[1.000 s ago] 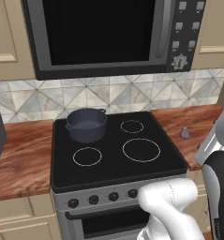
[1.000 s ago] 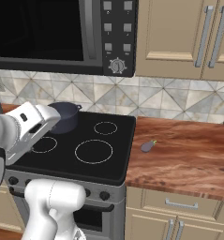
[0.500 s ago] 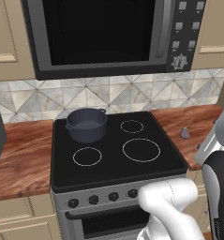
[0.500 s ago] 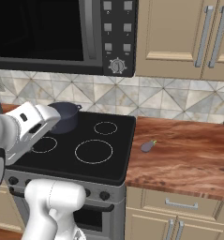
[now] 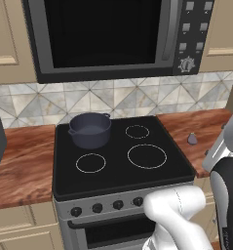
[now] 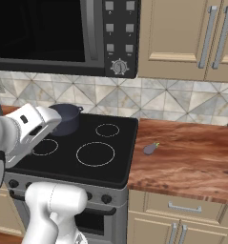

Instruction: Turn on the burner for the pot on the stove. Wait thirty seconds for the pot to heat up. Then add the eggplant to the pot.

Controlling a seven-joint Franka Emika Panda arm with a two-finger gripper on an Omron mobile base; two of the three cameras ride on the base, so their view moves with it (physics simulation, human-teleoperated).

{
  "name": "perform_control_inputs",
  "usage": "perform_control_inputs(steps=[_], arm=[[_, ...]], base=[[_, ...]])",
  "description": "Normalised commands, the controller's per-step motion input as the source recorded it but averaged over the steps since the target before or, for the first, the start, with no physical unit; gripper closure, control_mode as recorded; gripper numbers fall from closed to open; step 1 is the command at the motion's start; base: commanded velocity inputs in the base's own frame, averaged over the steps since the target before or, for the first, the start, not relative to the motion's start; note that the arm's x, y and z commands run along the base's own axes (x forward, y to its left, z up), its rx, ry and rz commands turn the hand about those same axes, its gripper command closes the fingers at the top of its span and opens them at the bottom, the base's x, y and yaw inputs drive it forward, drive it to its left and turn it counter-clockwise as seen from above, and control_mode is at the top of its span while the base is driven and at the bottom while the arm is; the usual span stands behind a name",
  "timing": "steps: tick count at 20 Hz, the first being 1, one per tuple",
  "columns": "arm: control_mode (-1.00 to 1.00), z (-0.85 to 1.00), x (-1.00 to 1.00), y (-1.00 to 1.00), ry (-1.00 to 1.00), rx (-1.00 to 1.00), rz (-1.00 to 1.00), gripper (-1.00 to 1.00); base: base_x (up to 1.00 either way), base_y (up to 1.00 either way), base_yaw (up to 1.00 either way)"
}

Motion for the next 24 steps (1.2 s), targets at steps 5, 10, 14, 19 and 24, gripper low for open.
perform_control_inputs(steps=[5,10,14,19,24], arm=[[-1.0,0.0,0.0,0.0,0.0,0.0,0.0,-1.0],[-1.0,0.0,0.0,0.0,0.0,0.0,0.0,-1.0],[-1.0,0.0,0.0,0.0,0.0,0.0,0.0,-1.0],[-1.0,0.0,0.0,0.0,0.0,0.0,0.0,-1.0],[-1.0,0.0,0.0,0.0,0.0,0.0,0.0,-1.0]], base=[[0.0,0.0,0.0],[0.0,0.0,0.0],[0.0,0.0,0.0],[0.0,0.0,0.0],[0.0,0.0,0.0]])
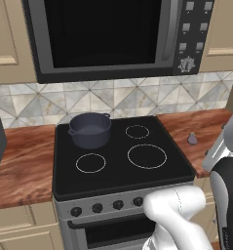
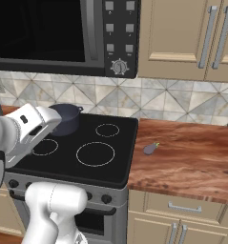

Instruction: Turn on the burner for the pot on the stove. Wait thirty seconds for the pot to heat up. Then add the eggplant to the pot.

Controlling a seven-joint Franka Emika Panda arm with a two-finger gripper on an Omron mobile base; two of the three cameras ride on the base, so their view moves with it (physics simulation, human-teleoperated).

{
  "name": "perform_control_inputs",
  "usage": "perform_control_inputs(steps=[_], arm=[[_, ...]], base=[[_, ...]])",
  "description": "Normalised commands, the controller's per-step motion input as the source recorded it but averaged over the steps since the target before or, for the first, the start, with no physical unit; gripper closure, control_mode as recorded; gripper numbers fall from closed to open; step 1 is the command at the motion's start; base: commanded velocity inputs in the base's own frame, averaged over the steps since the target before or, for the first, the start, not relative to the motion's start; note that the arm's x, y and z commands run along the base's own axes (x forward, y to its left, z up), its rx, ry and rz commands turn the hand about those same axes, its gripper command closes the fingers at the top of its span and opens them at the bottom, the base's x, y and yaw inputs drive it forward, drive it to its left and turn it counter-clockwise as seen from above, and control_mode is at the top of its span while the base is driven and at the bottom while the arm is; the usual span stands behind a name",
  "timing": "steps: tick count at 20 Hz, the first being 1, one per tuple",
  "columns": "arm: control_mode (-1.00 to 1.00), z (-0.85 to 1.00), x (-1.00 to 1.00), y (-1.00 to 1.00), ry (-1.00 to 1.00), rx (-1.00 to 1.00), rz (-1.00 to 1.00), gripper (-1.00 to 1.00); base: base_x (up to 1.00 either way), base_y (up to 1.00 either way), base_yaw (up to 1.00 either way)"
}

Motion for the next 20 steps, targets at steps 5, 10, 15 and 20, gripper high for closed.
perform_control_inputs(steps=[5,10,15,20], arm=[[-1.0,0.0,0.0,0.0,0.0,0.0,0.0,-1.0],[-1.0,0.0,0.0,0.0,0.0,0.0,0.0,-1.0],[-1.0,0.0,0.0,0.0,0.0,0.0,0.0,-1.0],[-1.0,0.0,0.0,0.0,0.0,0.0,0.0,-1.0]], base=[[0.0,0.0,0.0],[0.0,0.0,0.0],[0.0,0.0,0.0],[0.0,0.0,0.0]])
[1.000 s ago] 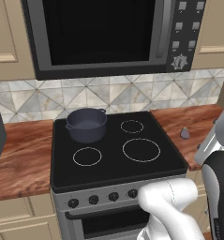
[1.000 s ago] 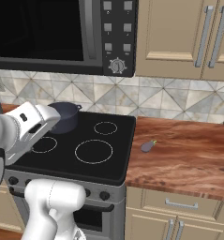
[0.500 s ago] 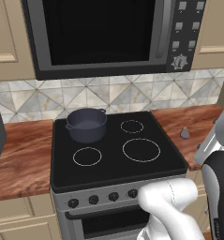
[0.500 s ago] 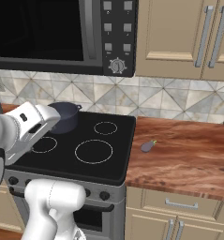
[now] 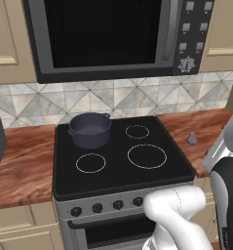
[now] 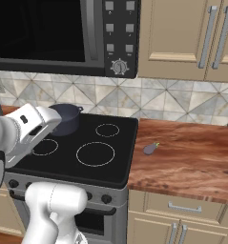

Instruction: Turn on the burner for the pot on the stove. Wait thirty seconds for the pot to heat up. Then add the eggplant to the pot.

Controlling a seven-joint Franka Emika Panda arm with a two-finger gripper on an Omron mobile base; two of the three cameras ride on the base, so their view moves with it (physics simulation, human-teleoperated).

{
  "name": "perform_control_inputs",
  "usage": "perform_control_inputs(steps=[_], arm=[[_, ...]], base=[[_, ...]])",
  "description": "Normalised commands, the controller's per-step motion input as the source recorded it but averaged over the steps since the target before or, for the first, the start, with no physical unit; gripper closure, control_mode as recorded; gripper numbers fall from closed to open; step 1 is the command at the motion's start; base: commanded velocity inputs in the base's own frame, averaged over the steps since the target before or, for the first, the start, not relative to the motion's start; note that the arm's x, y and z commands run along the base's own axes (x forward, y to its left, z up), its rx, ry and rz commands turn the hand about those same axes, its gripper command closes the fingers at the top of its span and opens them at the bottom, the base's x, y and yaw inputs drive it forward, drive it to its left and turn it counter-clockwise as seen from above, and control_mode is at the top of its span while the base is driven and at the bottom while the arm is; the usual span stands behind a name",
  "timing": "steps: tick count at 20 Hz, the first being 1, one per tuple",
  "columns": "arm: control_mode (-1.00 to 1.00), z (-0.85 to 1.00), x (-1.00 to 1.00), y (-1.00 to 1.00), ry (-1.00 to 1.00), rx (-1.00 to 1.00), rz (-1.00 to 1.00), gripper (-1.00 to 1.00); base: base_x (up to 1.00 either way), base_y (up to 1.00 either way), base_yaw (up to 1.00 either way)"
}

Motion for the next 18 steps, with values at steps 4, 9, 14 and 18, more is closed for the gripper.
perform_control_inputs(steps=[4,9,14,18], arm=[[-1.0,0.0,0.0,0.0,0.0,0.0,0.0,-1.0],[-1.0,0.0,0.0,0.0,0.0,0.0,0.0,-1.0],[-1.0,0.0,0.0,0.0,0.0,0.0,0.0,-1.0],[-1.0,0.0,0.0,0.0,0.0,0.0,0.0,-1.0]], base=[[0.0,0.0,0.0],[0.0,0.0,0.0],[0.0,0.0,0.0],[0.0,0.0,0.0]])
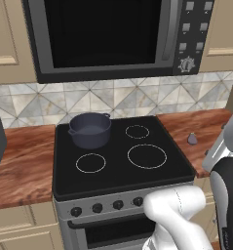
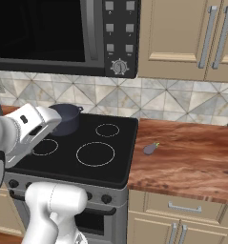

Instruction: Turn on the burner for the pot on the stove. Wait thirty seconds for the pot to heat up. Then add the eggplant to the pot.

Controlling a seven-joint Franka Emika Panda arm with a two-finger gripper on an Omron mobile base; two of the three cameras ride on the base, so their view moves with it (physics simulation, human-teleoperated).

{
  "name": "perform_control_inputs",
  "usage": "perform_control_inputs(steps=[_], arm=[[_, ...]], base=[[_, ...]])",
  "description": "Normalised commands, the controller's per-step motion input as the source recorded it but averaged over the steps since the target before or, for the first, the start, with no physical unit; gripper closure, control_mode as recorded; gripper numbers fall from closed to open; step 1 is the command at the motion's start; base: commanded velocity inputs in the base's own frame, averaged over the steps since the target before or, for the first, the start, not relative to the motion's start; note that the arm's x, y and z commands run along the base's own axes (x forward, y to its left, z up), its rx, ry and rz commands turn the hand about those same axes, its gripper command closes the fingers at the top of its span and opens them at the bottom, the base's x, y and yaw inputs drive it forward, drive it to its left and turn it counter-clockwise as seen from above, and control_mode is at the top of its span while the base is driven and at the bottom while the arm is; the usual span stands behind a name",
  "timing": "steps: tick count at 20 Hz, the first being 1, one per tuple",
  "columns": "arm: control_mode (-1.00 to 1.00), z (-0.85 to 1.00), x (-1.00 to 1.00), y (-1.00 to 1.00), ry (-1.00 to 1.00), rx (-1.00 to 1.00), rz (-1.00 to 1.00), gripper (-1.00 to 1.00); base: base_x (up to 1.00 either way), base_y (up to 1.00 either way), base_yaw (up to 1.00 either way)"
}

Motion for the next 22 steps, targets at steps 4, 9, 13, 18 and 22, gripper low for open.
perform_control_inputs(steps=[4,9,13,18,22], arm=[[-1.0,0.0,0.0,0.0,0.0,0.0,0.0,-1.0],[-1.0,0.0,0.0,0.0,0.0,0.0,0.0,-1.0],[-1.0,0.0,0.0,0.0,0.0,0.0,0.0,-1.0],[-1.0,0.0,0.0,0.0,0.0,0.0,0.0,-1.0],[-1.0,0.0,0.0,0.0,0.0,0.0,0.0,-1.0]], base=[[0.0,0.0,0.0],[0.0,0.0,0.0],[0.0,0.0,0.0],[0.0,0.0,0.0],[0.0,0.0,0.0]])
